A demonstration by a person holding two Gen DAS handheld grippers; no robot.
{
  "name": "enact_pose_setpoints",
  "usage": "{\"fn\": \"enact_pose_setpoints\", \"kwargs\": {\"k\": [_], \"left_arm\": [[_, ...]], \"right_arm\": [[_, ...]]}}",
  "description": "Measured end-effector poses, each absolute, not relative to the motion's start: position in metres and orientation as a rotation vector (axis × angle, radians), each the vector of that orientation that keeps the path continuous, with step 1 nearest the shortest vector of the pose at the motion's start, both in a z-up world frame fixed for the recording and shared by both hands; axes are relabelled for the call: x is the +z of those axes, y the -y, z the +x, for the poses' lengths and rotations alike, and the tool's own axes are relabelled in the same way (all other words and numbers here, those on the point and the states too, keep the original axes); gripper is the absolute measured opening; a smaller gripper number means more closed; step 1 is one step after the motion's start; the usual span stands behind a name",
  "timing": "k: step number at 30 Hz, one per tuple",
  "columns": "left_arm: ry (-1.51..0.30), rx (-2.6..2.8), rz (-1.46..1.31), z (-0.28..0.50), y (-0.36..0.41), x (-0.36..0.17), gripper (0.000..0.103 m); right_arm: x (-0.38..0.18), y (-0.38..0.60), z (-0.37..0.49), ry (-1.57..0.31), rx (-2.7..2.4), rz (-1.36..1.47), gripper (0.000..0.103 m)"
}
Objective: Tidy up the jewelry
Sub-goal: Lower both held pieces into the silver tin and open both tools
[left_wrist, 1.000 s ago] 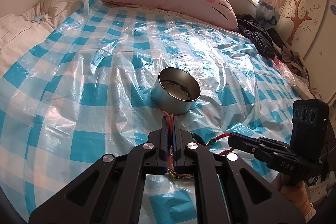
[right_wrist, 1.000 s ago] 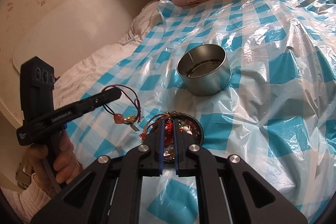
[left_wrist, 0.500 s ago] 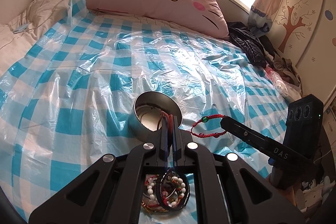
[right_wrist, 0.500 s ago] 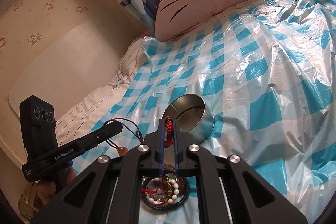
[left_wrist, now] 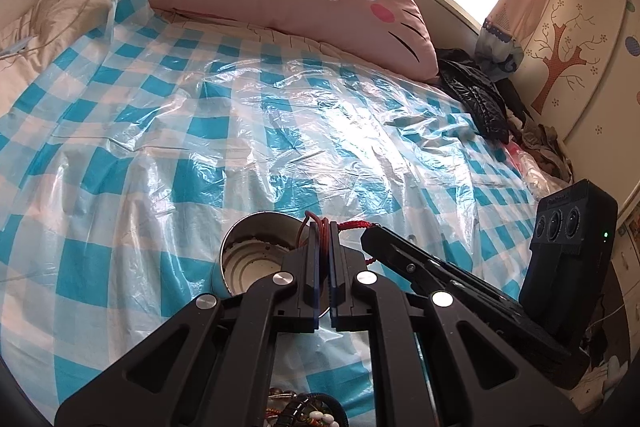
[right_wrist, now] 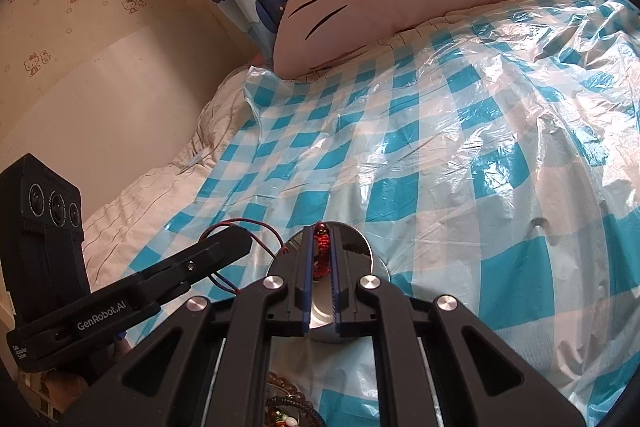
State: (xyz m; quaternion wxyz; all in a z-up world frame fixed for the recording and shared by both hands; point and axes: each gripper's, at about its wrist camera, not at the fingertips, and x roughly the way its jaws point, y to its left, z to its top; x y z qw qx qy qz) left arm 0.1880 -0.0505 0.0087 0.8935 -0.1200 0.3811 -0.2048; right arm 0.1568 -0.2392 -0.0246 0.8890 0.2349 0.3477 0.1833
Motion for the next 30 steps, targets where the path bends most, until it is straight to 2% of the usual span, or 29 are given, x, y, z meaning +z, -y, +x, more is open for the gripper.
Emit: {"fn": "enact_pose_setpoints", "kwargs": {"k": [3,4,5,6,7,8,11,19,24,30], "left_arm": [[-0.826,-0.394,-0.275,0.201,0.05,-0.007,0.004],[-0.858,-0.379,-0.279,0.207,0.049,-0.015,0.005],[-0.88,-0.344,-0.286,0.211,0.046,-0.023,0.006],[-0.894,-0.316,-0.292,0.213,0.041,-0.028,0.008],[-0.902,-0.304,-0.298,0.213,0.036,-0.031,0.01],[-0.902,-0.292,-0.303,0.213,0.03,-0.033,0.017],[-0.878,-0.255,-0.311,0.208,0.018,-0.032,0.031],[-0.847,-0.218,-0.262,0.188,0.011,-0.02,0.038],[-0.856,-0.22,-0.182,0.158,0.013,-0.02,0.054],[-0.877,-0.246,-0.078,0.12,0.019,-0.029,0.055]], "right_arm": [[-0.034,0.227,0.169,-0.769,0.385,0.445,0.01],[-0.04,0.224,0.174,-0.795,0.386,0.448,0.016],[-0.045,0.224,0.177,-0.813,0.381,0.457,0.022],[-0.049,0.225,0.178,-0.819,0.382,0.466,0.035],[-0.049,0.227,0.176,-0.811,0.376,0.469,0.044],[-0.048,0.23,0.174,-0.794,0.367,0.466,0.054],[-0.044,0.238,0.17,-0.772,0.35,0.493,0.055],[-0.043,0.248,0.152,-0.783,0.322,0.519,0.055],[-0.036,0.254,0.141,-0.766,0.295,0.526,0.061],[-0.04,0.266,0.118,-0.784,0.264,0.555,0.065]]}}
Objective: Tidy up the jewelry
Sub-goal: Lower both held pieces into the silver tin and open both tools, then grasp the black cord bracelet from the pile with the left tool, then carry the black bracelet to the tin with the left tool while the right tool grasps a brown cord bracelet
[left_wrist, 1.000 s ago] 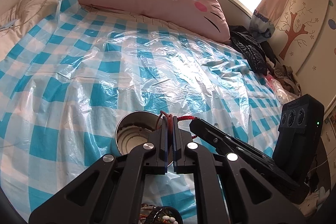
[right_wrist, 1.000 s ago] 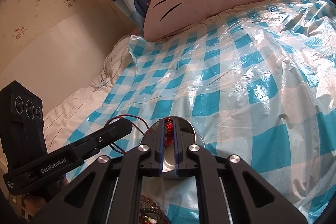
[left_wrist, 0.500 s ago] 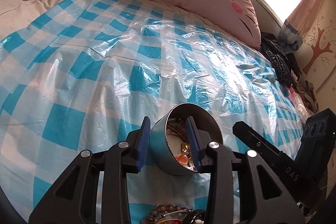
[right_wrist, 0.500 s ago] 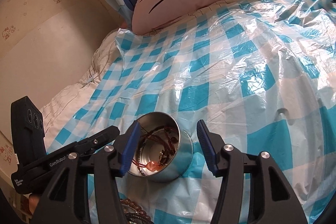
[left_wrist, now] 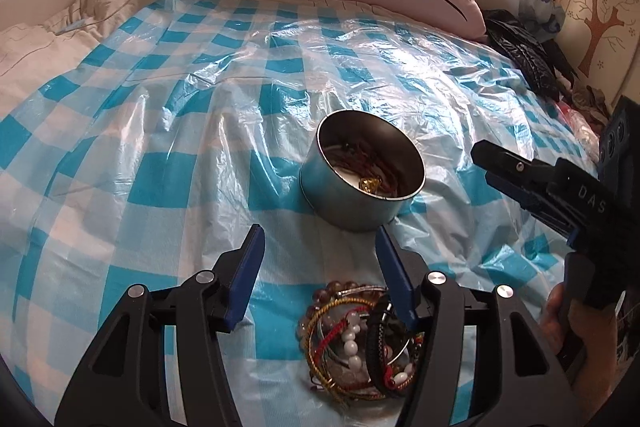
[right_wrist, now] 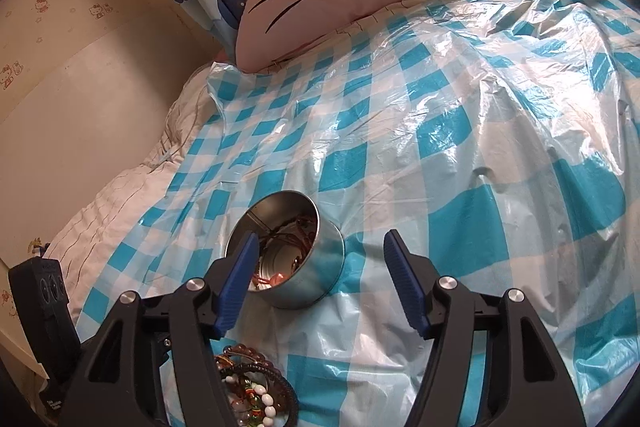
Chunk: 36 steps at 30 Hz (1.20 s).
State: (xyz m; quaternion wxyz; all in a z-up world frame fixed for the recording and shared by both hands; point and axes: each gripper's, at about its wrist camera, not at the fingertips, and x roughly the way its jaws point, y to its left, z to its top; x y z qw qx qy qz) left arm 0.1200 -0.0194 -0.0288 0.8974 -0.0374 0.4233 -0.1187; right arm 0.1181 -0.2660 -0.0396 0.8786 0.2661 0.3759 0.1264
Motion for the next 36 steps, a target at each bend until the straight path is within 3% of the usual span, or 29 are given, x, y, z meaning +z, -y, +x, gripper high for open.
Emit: {"fn": "enact_pose_setpoints", "kwargs": {"k": [8,12,21,28,34,35,36], "left_arm": [[-0.848,-0.312,0.12,0.091,0.053,-0.033,0.053],[-0.885,-0.344,0.157,0.089,0.061,-0.042,0.032],[-0.911,-0.369,0.198,0.085,0.063,-0.048,0.011],[-0.897,-0.455,-0.264,0.1,0.001,-0.032,0.011],[-0.828,-0.339,-0.405,0.104,-0.038,-0.029,0.01],[-0.822,-0.326,-0.411,0.104,-0.042,-0.029,0.01],[-0.818,-0.316,-0.413,0.104,-0.044,-0.029,0.011]], "right_arm": [[-0.042,0.282,0.092,-0.777,0.227,0.603,0.069],[-0.042,0.281,0.087,-0.779,0.231,0.603,0.071],[-0.043,0.281,0.087,-0.786,0.235,0.606,0.073],[-0.05,0.278,0.09,-0.827,0.244,0.603,0.073],[-0.051,0.245,0.088,-0.878,0.411,0.516,0.073],[-0.049,0.235,0.085,-0.88,0.452,0.485,0.071],[-0.047,0.227,0.083,-0.884,0.491,0.457,0.062]]}}
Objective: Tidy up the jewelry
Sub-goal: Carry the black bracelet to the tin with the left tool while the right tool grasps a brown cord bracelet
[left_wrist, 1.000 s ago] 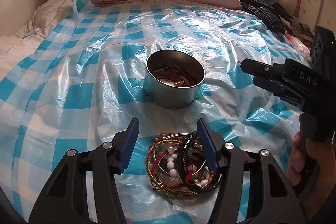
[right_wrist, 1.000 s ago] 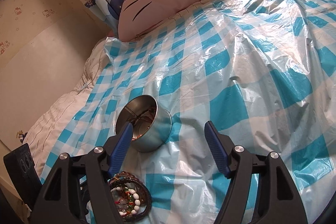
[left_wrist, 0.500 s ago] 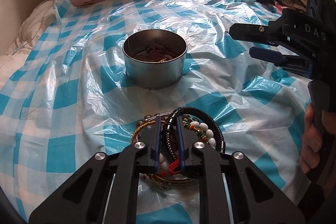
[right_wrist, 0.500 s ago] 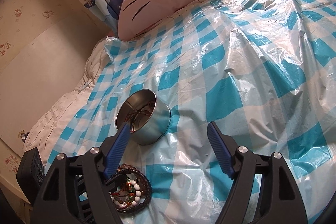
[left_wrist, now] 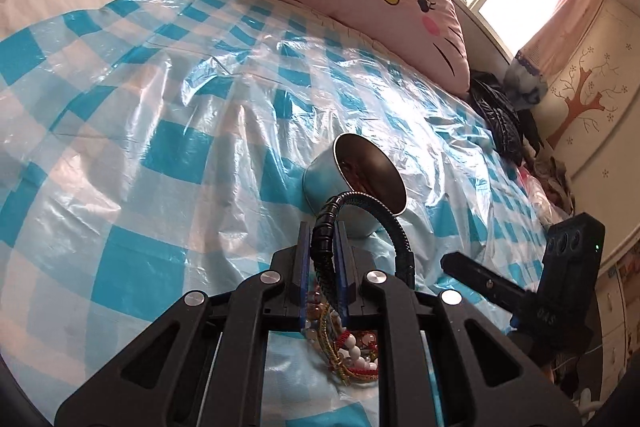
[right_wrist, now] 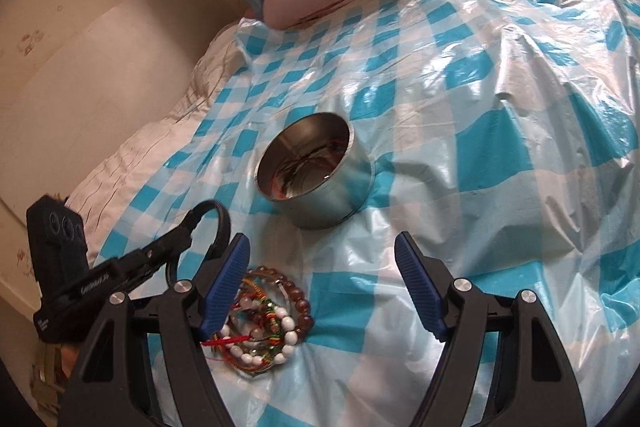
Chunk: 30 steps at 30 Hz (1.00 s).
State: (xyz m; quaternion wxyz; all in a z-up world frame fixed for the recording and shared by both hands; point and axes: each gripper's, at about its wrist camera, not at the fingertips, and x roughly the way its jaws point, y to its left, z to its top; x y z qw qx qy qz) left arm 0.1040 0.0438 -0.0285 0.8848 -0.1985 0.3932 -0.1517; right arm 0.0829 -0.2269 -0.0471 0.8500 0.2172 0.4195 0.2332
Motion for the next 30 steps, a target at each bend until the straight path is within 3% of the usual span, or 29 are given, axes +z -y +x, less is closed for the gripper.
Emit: {"fn": "enact_pose_setpoints", "kwargs": {"k": [3,5,16,18,23,30], "left_arm": [[-0.818,-0.298,-0.416,0.106,-0.047,-0.029,0.011],[-0.818,-0.294,-0.419,0.106,-0.048,-0.029,0.011],[-0.82,-0.296,-0.424,0.107,-0.049,-0.03,0.011],[-0.822,-0.294,-0.424,0.107,-0.049,-0.031,0.011],[-0.823,-0.294,-0.426,0.107,-0.048,-0.03,0.011],[-0.82,-0.295,-0.425,0.107,-0.049,-0.03,0.011]], "right_arm": [[-0.046,0.204,0.075,-0.909,0.565,0.379,0.041],[-0.047,0.192,0.071,-0.926,0.592,0.331,0.037],[-0.06,0.17,0.069,-0.993,0.597,0.221,0.031],[-0.065,0.17,0.071,-1.014,0.595,0.218,0.02],[-0.063,0.162,0.069,-0.999,0.6,0.159,0.008],[-0.054,0.191,0.071,-0.937,0.65,0.373,0.008]]}}
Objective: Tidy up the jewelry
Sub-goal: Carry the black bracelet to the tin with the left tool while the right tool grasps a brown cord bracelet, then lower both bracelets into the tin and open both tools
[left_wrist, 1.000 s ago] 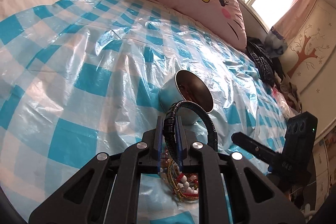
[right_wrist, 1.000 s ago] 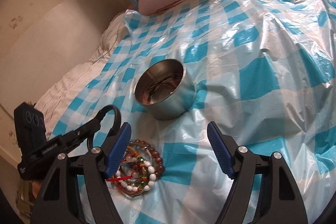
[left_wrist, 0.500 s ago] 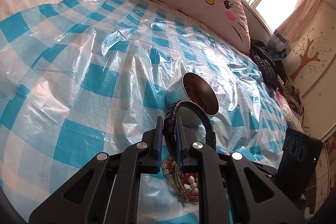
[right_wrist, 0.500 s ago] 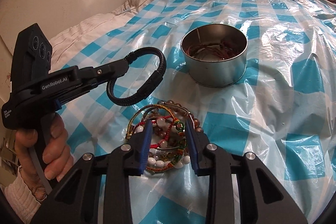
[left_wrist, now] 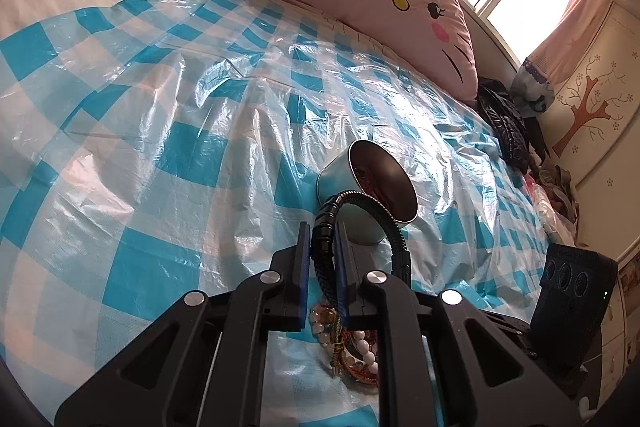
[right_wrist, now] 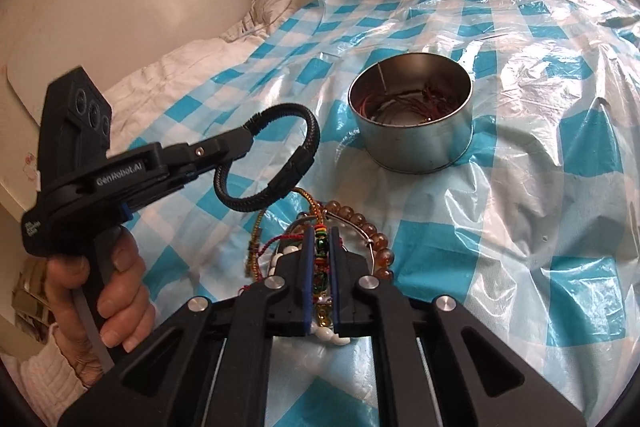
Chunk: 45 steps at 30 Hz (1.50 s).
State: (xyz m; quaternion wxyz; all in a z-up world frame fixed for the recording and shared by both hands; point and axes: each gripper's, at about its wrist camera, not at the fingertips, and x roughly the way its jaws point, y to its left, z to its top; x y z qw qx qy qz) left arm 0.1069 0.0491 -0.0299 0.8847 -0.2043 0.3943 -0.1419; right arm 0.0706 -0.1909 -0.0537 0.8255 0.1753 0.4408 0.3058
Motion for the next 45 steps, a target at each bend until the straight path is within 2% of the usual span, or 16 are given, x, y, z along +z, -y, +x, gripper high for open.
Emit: {"fn": "enact_pose_setpoints", "kwargs": {"k": [11,22,37,45], "left_arm": [[-0.789,-0.303,-0.412,0.108,-0.048,-0.025,0.011],[-0.785,-0.332,-0.313,0.117,-0.016,-0.02,0.011],[-0.741,-0.362,-0.297,0.14,0.009,0.0,0.011],[-0.762,-0.352,-0.29,0.171,0.023,-0.012,0.011]], "right_arm": [[-0.04,0.243,0.073,-0.792,0.56,0.591,0.008],[-0.014,0.269,0.07,-0.623,0.475,0.646,0.008],[0.005,0.268,0.103,-0.528,0.413,0.742,0.008],[-0.01,0.271,0.123,-0.507,0.368,0.784,0.008]]}}
